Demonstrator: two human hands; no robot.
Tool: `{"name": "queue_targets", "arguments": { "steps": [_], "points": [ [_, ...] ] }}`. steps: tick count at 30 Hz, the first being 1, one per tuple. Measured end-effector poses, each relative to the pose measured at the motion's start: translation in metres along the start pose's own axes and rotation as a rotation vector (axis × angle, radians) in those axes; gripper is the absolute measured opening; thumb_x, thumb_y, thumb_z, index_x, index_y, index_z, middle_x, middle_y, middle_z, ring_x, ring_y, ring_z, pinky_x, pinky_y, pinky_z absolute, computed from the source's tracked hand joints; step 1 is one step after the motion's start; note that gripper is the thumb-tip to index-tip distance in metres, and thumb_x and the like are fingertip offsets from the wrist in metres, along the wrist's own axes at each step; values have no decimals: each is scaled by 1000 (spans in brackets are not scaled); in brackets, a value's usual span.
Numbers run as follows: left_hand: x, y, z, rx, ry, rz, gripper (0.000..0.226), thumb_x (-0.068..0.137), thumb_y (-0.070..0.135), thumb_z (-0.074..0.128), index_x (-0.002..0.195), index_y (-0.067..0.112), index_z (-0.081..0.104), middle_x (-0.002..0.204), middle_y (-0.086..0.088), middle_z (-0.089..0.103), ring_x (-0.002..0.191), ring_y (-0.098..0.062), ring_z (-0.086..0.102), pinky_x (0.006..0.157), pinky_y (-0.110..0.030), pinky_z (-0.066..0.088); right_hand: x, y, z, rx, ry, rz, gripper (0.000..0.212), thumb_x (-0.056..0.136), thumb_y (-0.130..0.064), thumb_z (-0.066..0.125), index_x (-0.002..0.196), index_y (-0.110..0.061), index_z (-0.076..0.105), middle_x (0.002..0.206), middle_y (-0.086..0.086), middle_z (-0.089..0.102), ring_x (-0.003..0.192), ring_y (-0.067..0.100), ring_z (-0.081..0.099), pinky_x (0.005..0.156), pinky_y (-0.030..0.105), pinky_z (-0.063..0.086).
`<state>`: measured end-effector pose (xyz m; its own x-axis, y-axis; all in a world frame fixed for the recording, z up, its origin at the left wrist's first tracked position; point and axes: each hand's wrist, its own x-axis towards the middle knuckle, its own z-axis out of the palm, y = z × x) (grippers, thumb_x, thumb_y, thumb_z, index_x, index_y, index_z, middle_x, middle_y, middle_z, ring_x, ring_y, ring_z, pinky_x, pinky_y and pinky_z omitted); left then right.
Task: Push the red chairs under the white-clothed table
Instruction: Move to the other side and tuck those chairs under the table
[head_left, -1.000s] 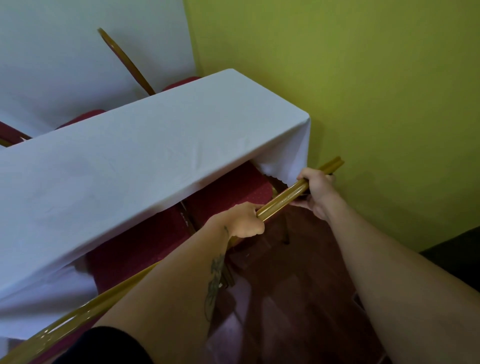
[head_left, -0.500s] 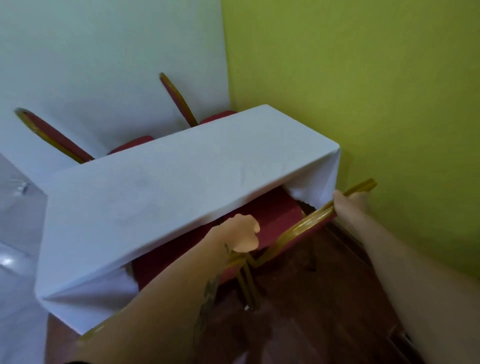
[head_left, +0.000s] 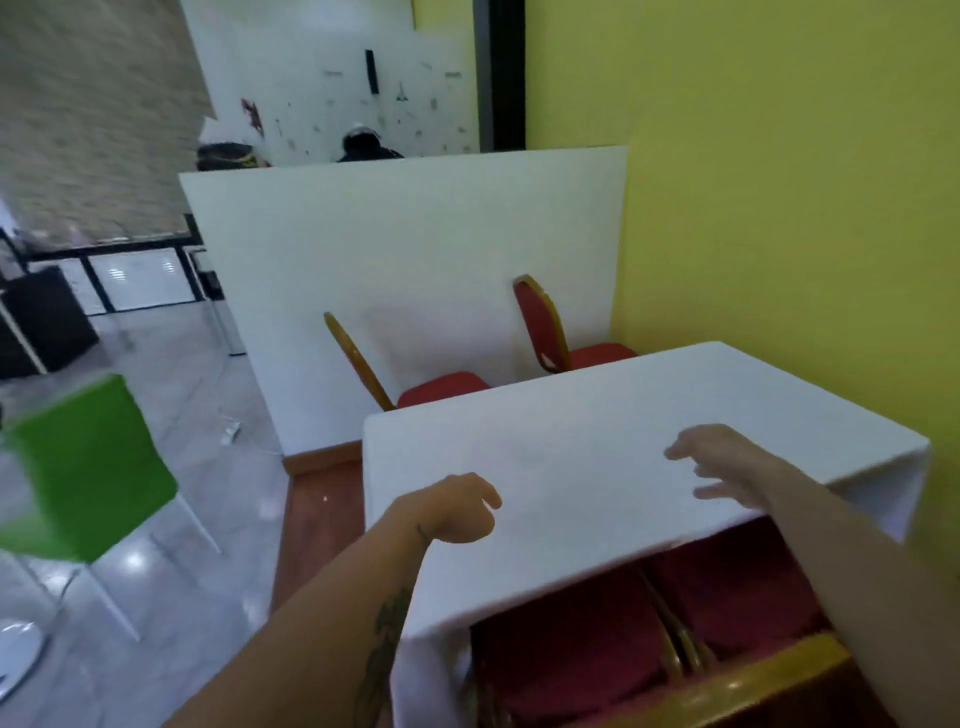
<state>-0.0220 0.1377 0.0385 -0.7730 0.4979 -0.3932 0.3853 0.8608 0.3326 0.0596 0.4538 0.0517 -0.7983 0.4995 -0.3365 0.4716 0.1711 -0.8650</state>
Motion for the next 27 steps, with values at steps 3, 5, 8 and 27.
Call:
{"name": "queue_targets", "arguments": {
  "steps": [3, 5, 8, 27],
  "points": [
    [-20, -75, -39, -61, 92, -66, 52, 94, 10, 51, 143, 24, 60, 150, -4, 55, 134, -27, 55, 115, -42, 44, 5, -53, 87, -111, -123, -112, 37, 94, -6, 65, 128, -9, 52, 135, 10, 51, 116, 27, 46, 92, 47, 47],
    [-27, -117, -62, -115, 160, -101, 50, 93, 12, 53, 141, 25, 63, 148, -4, 57, 130, -26, 58, 111, -39, 48, 9, -84, 140, -218, -161, -178, 44, 94, -7, 64, 136, -8, 52, 135, 11, 52, 116, 28, 50, 93, 46, 50],
    [-29, -174, -88, -188, 276, -150, 46, 91, 12, 56, 135, 22, 67, 140, -4, 63, 122, -25, 62, 104, -36, 53, 23, -119, 212, -312, -216, -276, 51, 92, -10, 65, 141, -11, 51, 131, 11, 53, 112, 28, 53, 84, 39, 51],
    [154, -410, -266, -147, 394, -268, 42, 98, 29, 53, 139, 22, 63, 134, -6, 68, 115, -26, 67, 98, -33, 54, 245, -275, 490, -425, -304, -329, 52, 94, -12, 63, 145, -14, 50, 141, 9, 55, 122, 28, 55, 84, 34, 52]
  ]
}}
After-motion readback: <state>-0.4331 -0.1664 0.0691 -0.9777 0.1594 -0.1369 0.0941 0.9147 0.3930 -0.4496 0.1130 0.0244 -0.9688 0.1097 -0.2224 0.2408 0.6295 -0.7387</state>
